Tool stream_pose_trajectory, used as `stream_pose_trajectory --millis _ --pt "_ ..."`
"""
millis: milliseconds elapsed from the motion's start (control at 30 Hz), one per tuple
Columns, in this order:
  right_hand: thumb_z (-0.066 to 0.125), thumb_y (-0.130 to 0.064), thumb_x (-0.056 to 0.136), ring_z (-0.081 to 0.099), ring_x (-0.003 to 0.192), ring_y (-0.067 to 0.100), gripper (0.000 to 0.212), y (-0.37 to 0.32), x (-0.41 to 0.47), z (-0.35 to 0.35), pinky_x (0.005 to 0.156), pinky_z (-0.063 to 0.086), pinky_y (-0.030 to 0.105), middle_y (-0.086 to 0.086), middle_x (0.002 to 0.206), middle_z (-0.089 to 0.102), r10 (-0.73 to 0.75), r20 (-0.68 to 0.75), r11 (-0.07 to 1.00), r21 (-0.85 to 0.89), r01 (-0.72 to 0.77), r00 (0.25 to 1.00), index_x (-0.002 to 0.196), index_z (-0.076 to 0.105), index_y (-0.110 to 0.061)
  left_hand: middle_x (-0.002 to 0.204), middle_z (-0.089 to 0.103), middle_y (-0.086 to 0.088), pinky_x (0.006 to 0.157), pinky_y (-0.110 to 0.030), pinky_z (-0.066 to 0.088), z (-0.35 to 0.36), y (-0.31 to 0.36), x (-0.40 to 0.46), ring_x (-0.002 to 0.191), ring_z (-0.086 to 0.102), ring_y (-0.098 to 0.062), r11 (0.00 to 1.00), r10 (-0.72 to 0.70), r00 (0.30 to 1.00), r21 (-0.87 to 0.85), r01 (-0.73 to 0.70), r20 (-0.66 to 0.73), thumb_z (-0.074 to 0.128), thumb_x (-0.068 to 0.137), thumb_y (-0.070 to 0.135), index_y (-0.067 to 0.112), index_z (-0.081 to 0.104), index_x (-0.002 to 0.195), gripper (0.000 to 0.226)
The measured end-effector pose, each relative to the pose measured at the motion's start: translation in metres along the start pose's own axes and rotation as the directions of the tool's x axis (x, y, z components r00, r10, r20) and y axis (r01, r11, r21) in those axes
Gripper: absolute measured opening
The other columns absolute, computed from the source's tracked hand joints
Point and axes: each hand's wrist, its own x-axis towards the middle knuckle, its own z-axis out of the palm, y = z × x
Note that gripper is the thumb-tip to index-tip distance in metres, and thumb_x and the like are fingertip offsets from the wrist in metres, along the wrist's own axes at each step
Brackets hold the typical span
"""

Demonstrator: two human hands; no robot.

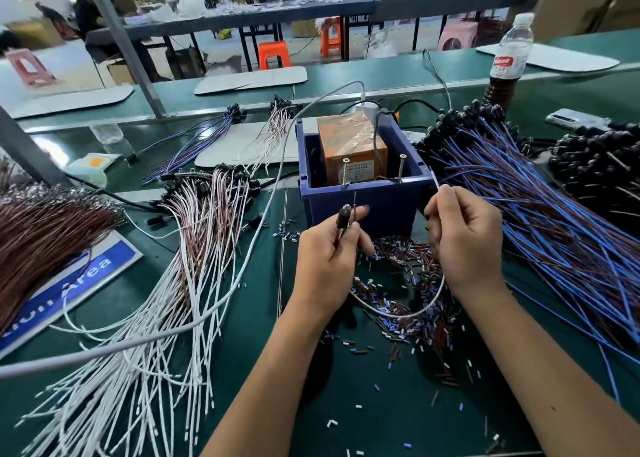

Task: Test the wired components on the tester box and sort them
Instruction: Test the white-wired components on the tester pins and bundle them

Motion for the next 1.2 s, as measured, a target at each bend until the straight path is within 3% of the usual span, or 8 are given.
stream_pose_trajectory --millis 67,133,233,333,567,833,1067,1200 --pt "0.046 -0.030 0.108 0.038 0.048 0.025 0.041 0.000 -0.001 0.003 0.047 0.033 0.048 0.002 0.053 0.045 -0.047 -0.025 0.994 -0.098 0.044 0.999 0.071 0.060 -0.018 0.075 0.073 0.004 0.055 -0.028 0.043 0.000 0.004 0.001 0.052 0.055 -0.014 0.994 0.092 0.992 0.071 -0.086 -0.091 0.054 0.102 0.015 0.036 0.064 0.107 0.024" --pt "0.047 -0.030 0.108 0.038 0.046 0.016 0.041 -0.002 -0.003 0.007 0.045 0.032 0.039 -0.005 0.051 0.044 -0.093 -0.029 0.984 -0.155 0.087 0.995 0.071 0.059 -0.019 0.074 0.074 0.008 0.057 -0.032 0.049 -0.002 0.007 0.003 0.060 0.065 -0.016 0.989 0.135 0.969 0.088 -0.119 -0.207 0.058 0.102 0.012 0.022 0.059 0.109 0.012" --pt "0.048 -0.026 0.108 0.038 0.045 0.012 0.041 -0.007 -0.005 0.012 0.044 0.026 0.024 -0.006 0.049 0.044 -0.165 -0.018 0.963 -0.220 0.157 0.986 0.069 0.059 -0.018 0.074 0.075 0.009 0.059 -0.020 0.047 -0.005 0.008 0.005 0.064 0.069 -0.014 0.982 0.176 0.918 0.134 -0.136 -0.355 0.063 0.101 0.011 0.019 0.061 0.099 0.008" --pt "0.050 -0.020 0.108 0.038 0.044 0.012 0.042 -0.008 -0.004 0.018 0.044 0.025 0.027 -0.004 0.049 0.043 -0.176 -0.021 0.956 -0.241 0.166 0.984 0.067 0.059 -0.012 0.071 0.074 0.006 0.063 -0.018 0.049 -0.004 0.008 0.009 0.066 0.071 -0.013 0.985 0.167 0.885 0.120 -0.127 -0.435 0.065 0.099 0.009 0.017 0.065 0.094 0.010" --pt "0.053 -0.016 0.107 0.041 0.045 0.016 0.042 -0.007 -0.002 0.021 0.045 0.029 0.030 0.000 0.049 0.046 -0.179 0.012 0.948 -0.264 0.176 0.984 0.067 0.060 -0.012 0.068 0.072 0.008 0.062 -0.030 0.054 -0.003 0.010 0.013 0.064 0.070 -0.017 0.977 0.184 0.893 0.178 -0.119 -0.412 0.067 0.099 0.010 0.017 0.069 0.089 0.012" --pt "0.052 -0.017 0.108 0.044 0.046 0.013 0.041 -0.004 0.000 0.020 0.048 0.030 0.025 -0.008 0.051 0.048 -0.192 0.019 0.937 -0.294 0.189 0.981 0.069 0.062 -0.016 0.064 0.071 0.006 0.071 -0.003 0.044 0.000 0.017 0.012 0.061 0.069 -0.007 0.987 0.130 0.890 0.140 -0.076 -0.438 0.068 0.098 0.013 0.017 0.072 0.085 0.014" --pt "0.050 -0.023 0.108 0.042 0.045 0.012 0.041 -0.004 -0.001 0.019 0.046 0.030 0.027 -0.009 0.050 0.046 -0.154 0.006 0.957 -0.248 0.151 0.988 0.068 0.059 -0.021 0.066 0.070 0.007 0.061 -0.024 0.051 -0.005 0.015 0.009 0.061 0.067 -0.014 0.974 0.201 0.850 0.196 -0.117 -0.488 0.067 0.098 0.012 0.010 0.070 0.087 0.012" --pt "0.048 -0.022 0.109 0.036 0.044 0.010 0.042 -0.006 -0.003 0.012 0.046 0.026 0.023 -0.007 0.050 0.043 -0.118 -0.048 0.975 -0.197 0.106 0.992 0.071 0.060 -0.014 0.066 0.069 0.006 0.059 -0.025 0.048 -0.001 0.020 0.004 0.058 0.064 -0.015 0.975 0.216 0.814 0.161 -0.151 -0.540 0.067 0.098 0.012 0.012 0.068 0.085 0.013"
